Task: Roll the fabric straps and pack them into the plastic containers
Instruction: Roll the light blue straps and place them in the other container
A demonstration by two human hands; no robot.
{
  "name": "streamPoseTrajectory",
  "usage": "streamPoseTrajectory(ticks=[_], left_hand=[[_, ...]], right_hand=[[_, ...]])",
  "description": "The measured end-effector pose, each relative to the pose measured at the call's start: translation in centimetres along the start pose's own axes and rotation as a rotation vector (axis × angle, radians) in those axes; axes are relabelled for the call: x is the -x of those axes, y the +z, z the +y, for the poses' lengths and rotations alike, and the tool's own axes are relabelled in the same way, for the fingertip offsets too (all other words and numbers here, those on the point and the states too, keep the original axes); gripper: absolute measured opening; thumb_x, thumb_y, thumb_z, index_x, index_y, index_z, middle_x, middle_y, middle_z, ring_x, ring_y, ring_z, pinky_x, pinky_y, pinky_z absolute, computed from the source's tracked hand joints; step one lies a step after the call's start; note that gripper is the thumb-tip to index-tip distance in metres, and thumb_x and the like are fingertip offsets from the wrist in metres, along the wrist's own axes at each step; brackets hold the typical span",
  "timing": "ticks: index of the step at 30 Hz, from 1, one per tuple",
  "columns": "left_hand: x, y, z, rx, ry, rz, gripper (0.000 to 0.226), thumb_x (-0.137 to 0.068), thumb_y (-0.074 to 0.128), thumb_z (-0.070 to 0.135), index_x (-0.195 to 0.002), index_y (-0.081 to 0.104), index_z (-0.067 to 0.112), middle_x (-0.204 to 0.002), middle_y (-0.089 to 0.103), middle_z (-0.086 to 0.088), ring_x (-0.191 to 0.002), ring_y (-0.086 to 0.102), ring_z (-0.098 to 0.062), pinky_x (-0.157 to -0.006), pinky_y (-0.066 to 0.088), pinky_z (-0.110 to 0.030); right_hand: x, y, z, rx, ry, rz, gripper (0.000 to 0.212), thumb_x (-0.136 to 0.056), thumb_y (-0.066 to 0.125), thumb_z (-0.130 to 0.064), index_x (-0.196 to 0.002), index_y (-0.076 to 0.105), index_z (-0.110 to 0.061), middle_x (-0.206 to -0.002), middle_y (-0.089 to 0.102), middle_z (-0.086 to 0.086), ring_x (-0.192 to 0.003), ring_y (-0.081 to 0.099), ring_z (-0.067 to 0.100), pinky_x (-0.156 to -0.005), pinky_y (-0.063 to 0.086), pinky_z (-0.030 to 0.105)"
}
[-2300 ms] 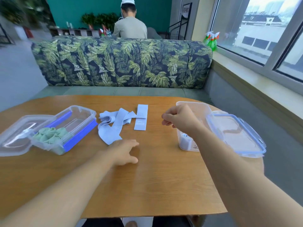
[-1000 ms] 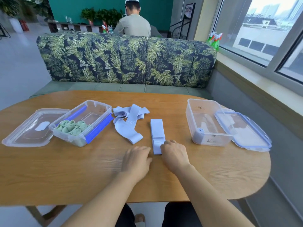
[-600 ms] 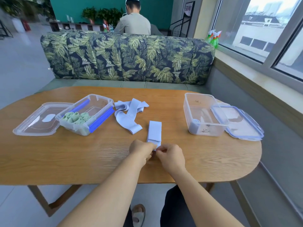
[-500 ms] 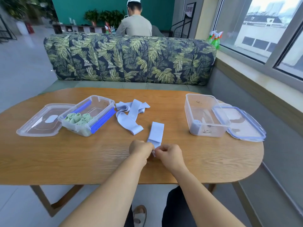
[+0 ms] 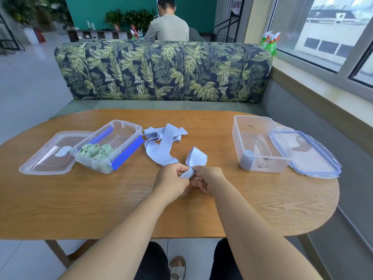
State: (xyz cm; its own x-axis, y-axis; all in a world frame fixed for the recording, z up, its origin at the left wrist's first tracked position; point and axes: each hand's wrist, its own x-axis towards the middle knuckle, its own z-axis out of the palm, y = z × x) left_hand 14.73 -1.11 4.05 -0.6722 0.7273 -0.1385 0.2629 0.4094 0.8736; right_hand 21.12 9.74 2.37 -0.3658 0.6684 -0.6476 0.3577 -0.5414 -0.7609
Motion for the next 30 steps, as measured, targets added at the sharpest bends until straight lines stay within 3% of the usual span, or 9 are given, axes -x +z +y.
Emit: streamPoseTrajectory(ticks=[4,7,10,14,18,22,25,28,30], left_hand=[[-0.3,-1.6,-0.3,-0.307,0.161,0.02,0.036,-0.078,0.056,0.008,-0.103,0.069,0.031,-0.097,0.068,0.013,-0.093,0.061,-0.015,-0.081,0.051,-0.032],[-0.6,-2.4,-0.5,-0.619,0.402,0.032,0.042,-0.078,0.053,0.006,-0.11,0.068,0.029,-0.102,0.066,0.011,-0.1,0.054,-0.018,-0.083,0.039,-0.028],[-0.8,-2.9,-0.8,-0.783,0.668,0.102,0.036,-0.066,0.057,0.007,-0.09,0.074,0.028,-0.083,0.065,0.01,-0.081,0.058,-0.023,-0.071,0.041,-0.032],[-0.5,-2.1,-2.0,-0.985,0.893,-0.025,0.033,-0.046,0.077,0.009,-0.073,0.074,0.028,-0.068,0.06,0.01,-0.066,0.058,-0.019,-0.058,0.044,-0.028],[0.0,-0.7,-2.5,-0.992,0.888,-0.161,0.028,-0.053,0.062,0.017,-0.072,0.074,0.032,-0.067,0.06,0.012,-0.066,0.058,-0.016,-0.059,0.044,-0.028],[-0.2,0.3,-1.7,-0.964,0.725,-0.224,0.04,-0.083,0.048,0.014,-0.115,0.066,0.03,-0.106,0.06,0.008,-0.104,0.049,-0.015,-0.089,0.032,-0.031],[-0.5,1.2,-1.3,-0.883,0.682,-0.188,0.044,-0.087,0.046,0.012,-0.124,0.06,0.03,-0.113,0.059,0.007,-0.112,0.045,-0.016,-0.095,0.03,-0.029],[-0.7,2.3,-1.3,-0.755,0.64,-0.18,0.043,-0.088,0.045,0.007,-0.124,0.06,0.025,-0.114,0.061,0.004,-0.11,0.048,-0.019,-0.095,0.034,-0.029],[-0.6,2.7,-1.5,-0.769,0.617,-0.231,0.041,-0.093,0.045,0.012,-0.129,0.056,0.026,-0.12,0.059,0.006,-0.114,0.047,-0.018,-0.097,0.033,-0.028]], right_hand=[[-0.2,0.7,-1.9,0.098,-0.05,0.017,0.02,-0.077,0.053,0.001,-0.058,0.052,-0.007,-0.05,0.049,0.007,-0.038,0.04,0.018,-0.035,0.027,0.015],[-0.8,1.1,-2.9,0.411,-0.164,0.09,0.017,-0.072,0.048,-0.011,-0.067,0.064,-0.007,-0.055,0.065,0.005,-0.044,0.058,0.023,-0.045,0.042,0.022],[-1.9,0.9,-4.0,0.781,-0.358,0.3,0.023,-0.076,0.049,-0.025,-0.08,0.067,-0.012,-0.077,0.071,0.002,-0.073,0.067,0.025,-0.067,0.049,0.026],[-2.8,0.2,-7.3,0.917,-0.614,0.446,0.025,-0.087,0.054,-0.032,-0.07,0.055,-0.014,-0.069,0.052,0.002,-0.07,0.05,0.03,-0.064,0.036,0.026],[-3.1,-0.5,-11.1,0.91,-0.733,0.529,0.02,-0.09,0.052,-0.027,-0.083,0.063,-0.012,-0.084,0.059,0.008,-0.082,0.055,0.031,-0.068,0.035,0.028],[-3.9,-0.8,-12.1,0.89,-0.7,0.528,0.017,-0.087,0.047,-0.006,-0.089,0.063,-0.01,-0.1,0.065,0.014,-0.083,0.052,0.032,-0.069,0.036,0.028],[-5.2,-0.9,-12.2,0.75,-0.709,0.429,0.022,-0.083,0.044,0.0,-0.089,0.064,-0.007,-0.102,0.068,0.015,-0.086,0.06,0.03,-0.067,0.041,0.028],[-5.4,-1.0,-12.0,0.71,-0.761,0.278,0.041,-0.094,0.044,-0.005,-0.133,0.055,-0.01,-0.136,0.056,0.013,-0.119,0.054,0.029,-0.086,0.043,0.03],[-5.1,-1.5,-11.5,0.721,-0.784,0.223,0.049,-0.096,0.043,-0.007,-0.145,0.042,-0.012,-0.144,0.048,0.011,-0.127,0.048,0.029,-0.091,0.041,0.03]])
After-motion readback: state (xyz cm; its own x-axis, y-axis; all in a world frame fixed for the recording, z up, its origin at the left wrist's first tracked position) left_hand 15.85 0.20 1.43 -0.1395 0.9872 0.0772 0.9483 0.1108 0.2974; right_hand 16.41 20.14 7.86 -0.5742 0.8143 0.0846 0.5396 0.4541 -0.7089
